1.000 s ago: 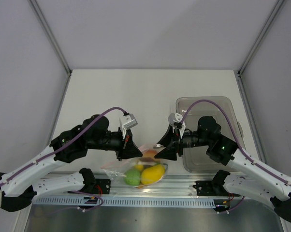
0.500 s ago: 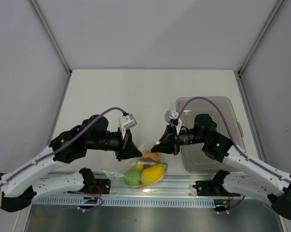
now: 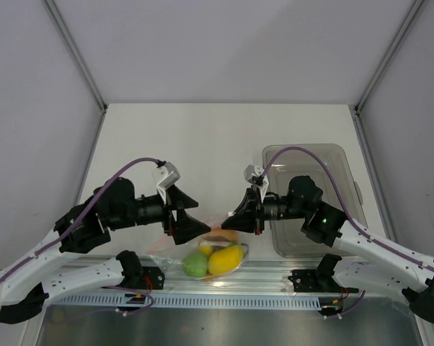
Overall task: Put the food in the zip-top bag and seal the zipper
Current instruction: Zip the zipper food storage bag at the center of the board.
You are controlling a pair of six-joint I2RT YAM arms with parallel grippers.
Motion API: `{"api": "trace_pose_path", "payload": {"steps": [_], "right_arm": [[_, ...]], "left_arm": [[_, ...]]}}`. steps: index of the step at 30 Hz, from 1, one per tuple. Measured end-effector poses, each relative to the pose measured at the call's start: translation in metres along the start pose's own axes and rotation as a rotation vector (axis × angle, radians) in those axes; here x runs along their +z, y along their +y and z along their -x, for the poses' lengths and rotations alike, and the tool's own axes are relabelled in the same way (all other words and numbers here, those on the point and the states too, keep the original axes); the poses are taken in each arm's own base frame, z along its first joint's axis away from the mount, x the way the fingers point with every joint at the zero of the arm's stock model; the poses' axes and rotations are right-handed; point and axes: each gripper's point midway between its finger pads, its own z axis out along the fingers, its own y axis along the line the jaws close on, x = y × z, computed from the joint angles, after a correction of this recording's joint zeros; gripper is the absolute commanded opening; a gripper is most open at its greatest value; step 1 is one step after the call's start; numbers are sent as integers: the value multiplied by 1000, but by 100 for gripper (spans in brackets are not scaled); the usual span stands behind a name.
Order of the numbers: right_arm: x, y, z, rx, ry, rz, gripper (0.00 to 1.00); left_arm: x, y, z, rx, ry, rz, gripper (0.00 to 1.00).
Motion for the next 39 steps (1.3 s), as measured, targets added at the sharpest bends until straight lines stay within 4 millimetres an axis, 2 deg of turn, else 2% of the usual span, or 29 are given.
{"api": "trace_pose_path", "payload": {"steps": [6, 10, 13, 17, 20, 27, 33, 39], "right_arm": [[5, 1, 2, 27, -5, -59, 0], [8, -7, 2, 50, 3, -119, 0], [9, -11, 3, 63, 1, -150, 0], [11, -10, 7, 79, -1, -170, 0], [12, -10, 7, 87, 5, -183, 0], [14, -5, 4, 96, 24, -192, 0], [18, -2, 6, 111, 37, -185, 0], [19, -1, 5, 121, 43, -179, 0]], "left_arm": [[-5, 1, 24, 35, -150, 9, 99], [0, -2, 34, 59, -184, -10, 97], [10, 1, 34, 67, -166, -5, 90], [18, 5, 32, 85, -147, 6, 70], [17, 7, 34, 105, -157, 15, 64], [13, 2, 40, 155, -187, -11, 60], [26, -1, 35, 175, -145, -52, 55], [35, -6, 28, 194, -112, -101, 44]]}}
